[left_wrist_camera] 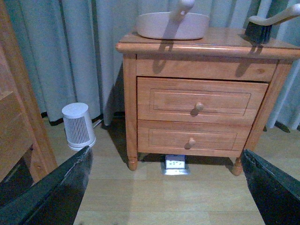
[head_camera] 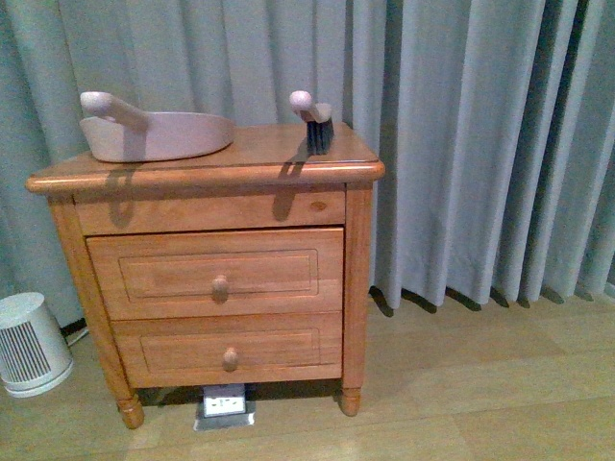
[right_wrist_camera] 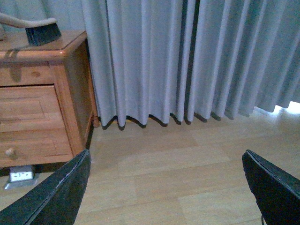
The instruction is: Clean up trash
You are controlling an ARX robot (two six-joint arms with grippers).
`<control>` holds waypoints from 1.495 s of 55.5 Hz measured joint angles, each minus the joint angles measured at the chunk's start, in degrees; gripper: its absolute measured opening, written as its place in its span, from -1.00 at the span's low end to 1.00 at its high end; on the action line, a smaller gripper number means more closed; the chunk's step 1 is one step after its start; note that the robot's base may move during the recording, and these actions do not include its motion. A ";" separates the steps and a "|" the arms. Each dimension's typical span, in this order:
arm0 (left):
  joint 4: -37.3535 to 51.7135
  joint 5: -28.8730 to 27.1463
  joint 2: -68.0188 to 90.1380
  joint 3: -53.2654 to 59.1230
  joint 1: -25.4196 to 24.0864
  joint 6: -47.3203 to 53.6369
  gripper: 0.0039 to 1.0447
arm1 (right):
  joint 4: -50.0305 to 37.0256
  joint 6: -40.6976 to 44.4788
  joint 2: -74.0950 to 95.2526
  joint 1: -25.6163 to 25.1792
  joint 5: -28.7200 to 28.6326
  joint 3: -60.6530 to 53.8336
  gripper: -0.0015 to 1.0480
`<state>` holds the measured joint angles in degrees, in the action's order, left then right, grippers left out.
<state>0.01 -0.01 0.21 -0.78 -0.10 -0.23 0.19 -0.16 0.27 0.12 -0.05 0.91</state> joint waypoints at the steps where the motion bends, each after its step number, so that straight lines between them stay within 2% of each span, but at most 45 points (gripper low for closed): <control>1: 0.00 0.00 0.00 0.00 0.00 0.00 0.86 | 0.00 0.00 0.00 0.00 0.00 0.00 0.86; 83: 0.00 0.00 0.00 0.00 0.00 0.00 0.86 | -0.02 0.00 0.00 0.00 0.00 0.00 0.86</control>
<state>0.01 -0.01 0.21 -0.78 -0.10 -0.23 0.16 -0.16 0.27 0.12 -0.05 0.91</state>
